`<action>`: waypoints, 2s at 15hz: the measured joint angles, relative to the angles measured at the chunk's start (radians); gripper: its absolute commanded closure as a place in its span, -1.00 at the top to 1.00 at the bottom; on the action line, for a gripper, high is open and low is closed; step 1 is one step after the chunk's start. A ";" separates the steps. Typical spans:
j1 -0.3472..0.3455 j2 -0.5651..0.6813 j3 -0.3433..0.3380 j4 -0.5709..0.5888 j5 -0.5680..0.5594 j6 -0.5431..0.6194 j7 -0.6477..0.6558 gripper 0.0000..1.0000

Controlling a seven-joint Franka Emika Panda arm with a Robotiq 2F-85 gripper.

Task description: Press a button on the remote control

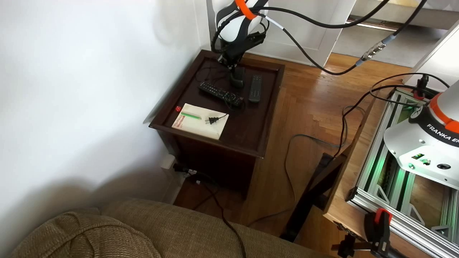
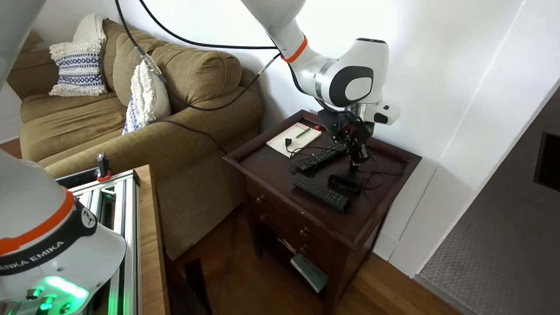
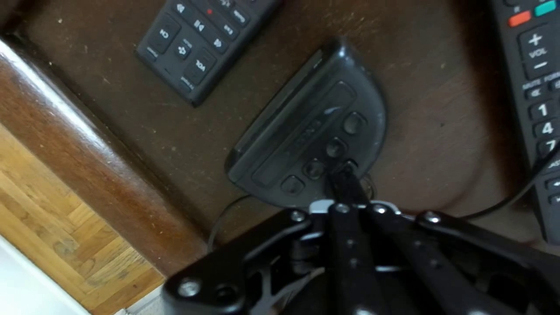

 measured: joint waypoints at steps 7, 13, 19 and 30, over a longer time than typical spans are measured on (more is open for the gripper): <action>0.016 0.008 -0.012 0.014 -0.010 -0.019 0.020 -1.00; 0.027 0.011 -0.021 0.016 -0.022 -0.019 0.025 -1.00; 0.030 0.012 -0.023 0.017 -0.033 -0.020 0.032 -1.00; 0.002 -0.063 -0.028 -0.018 -0.024 -0.020 0.039 -1.00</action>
